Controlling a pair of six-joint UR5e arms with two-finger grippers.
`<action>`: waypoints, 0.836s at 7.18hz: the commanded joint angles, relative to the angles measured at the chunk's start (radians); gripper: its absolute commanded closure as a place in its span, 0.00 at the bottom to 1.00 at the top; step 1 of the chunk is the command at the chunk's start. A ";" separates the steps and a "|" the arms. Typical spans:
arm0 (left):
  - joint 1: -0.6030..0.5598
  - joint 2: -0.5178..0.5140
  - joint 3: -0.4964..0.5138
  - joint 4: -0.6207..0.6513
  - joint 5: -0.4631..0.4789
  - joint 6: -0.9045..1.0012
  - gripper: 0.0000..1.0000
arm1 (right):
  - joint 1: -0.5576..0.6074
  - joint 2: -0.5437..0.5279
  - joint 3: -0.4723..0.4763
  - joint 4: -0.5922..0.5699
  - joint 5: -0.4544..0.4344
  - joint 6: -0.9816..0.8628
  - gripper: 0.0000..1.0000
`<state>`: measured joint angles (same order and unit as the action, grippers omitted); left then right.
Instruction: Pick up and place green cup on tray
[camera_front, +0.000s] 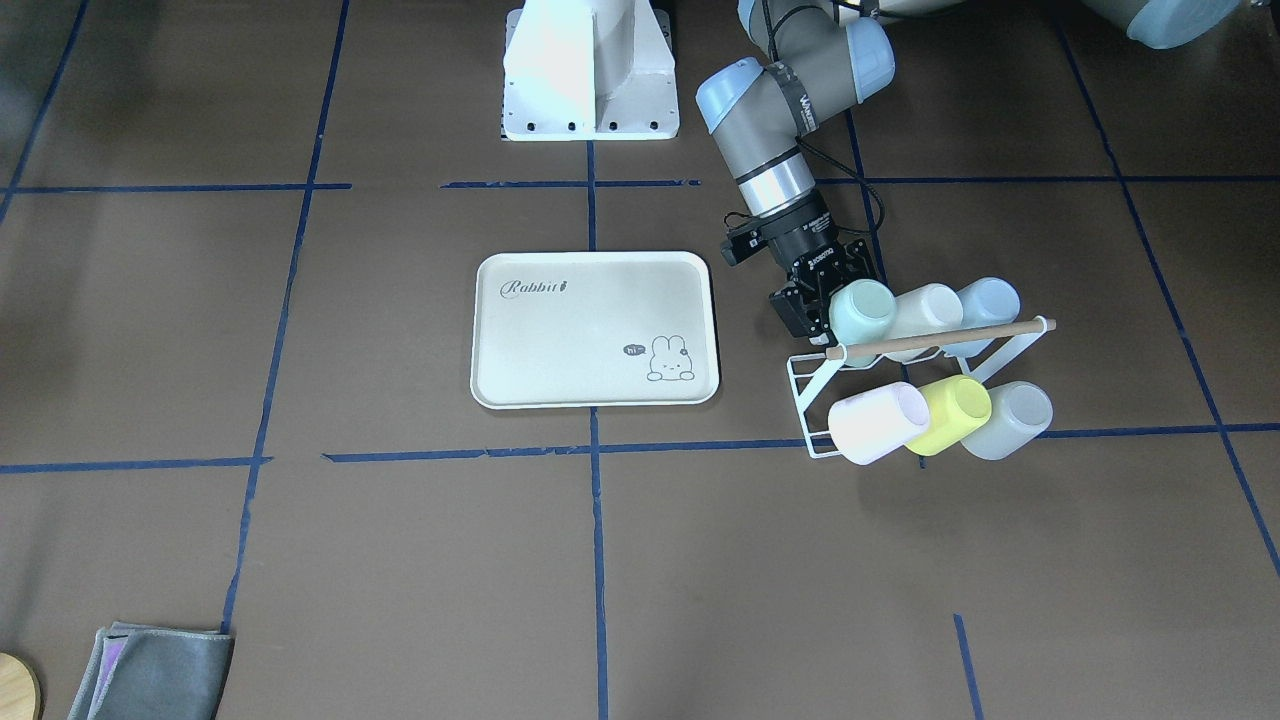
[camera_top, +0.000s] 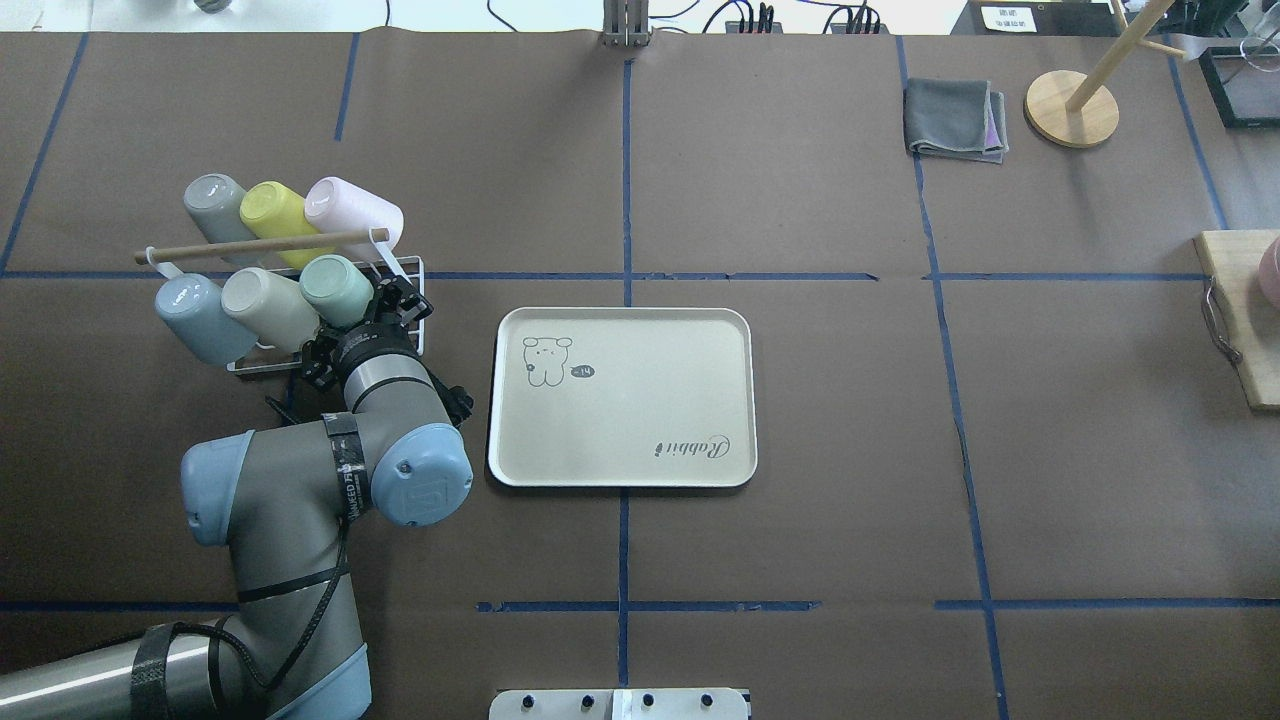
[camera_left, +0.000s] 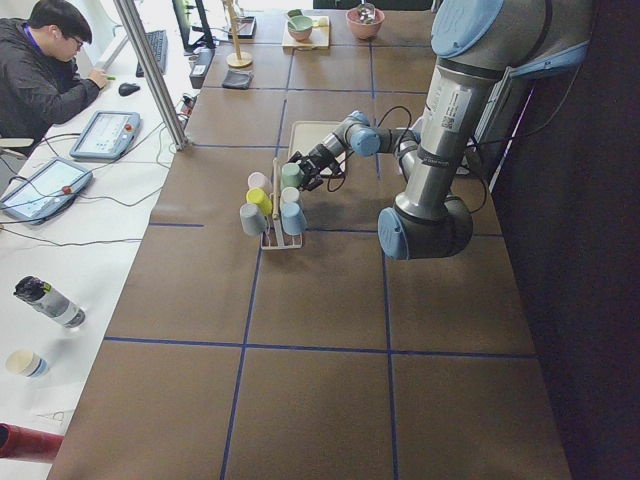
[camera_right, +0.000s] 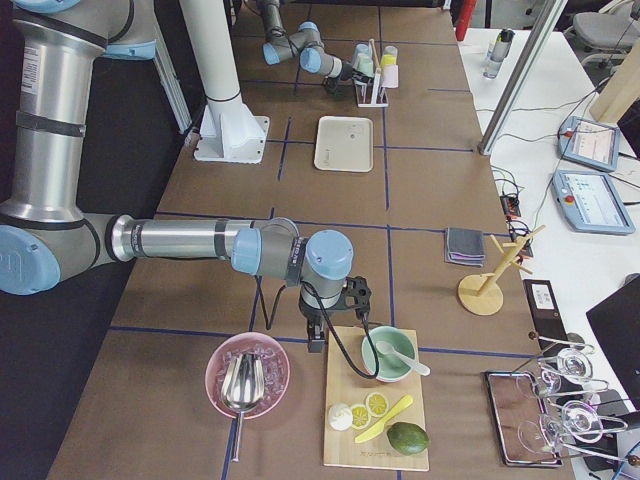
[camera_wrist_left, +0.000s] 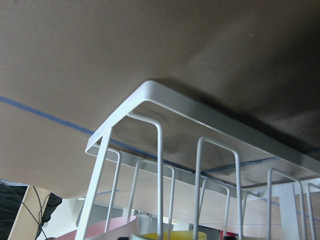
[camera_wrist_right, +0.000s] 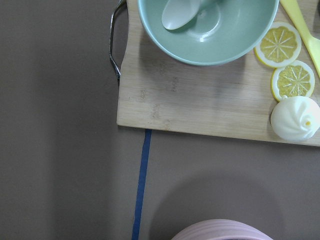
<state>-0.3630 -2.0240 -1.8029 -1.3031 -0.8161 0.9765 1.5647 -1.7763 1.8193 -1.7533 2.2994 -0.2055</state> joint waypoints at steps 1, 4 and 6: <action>-0.014 0.005 -0.061 0.005 0.000 0.005 0.32 | 0.000 0.000 0.000 0.000 0.000 0.000 0.00; -0.024 0.077 -0.191 0.007 -0.001 0.048 0.31 | 0.000 0.000 0.000 0.000 0.000 0.000 0.00; -0.027 0.099 -0.286 0.013 -0.003 0.091 0.31 | 0.000 0.000 0.002 0.000 0.006 0.002 0.00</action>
<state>-0.3877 -1.9391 -2.0263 -1.2949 -0.8178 1.0378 1.5647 -1.7763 1.8201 -1.7534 2.3010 -0.2046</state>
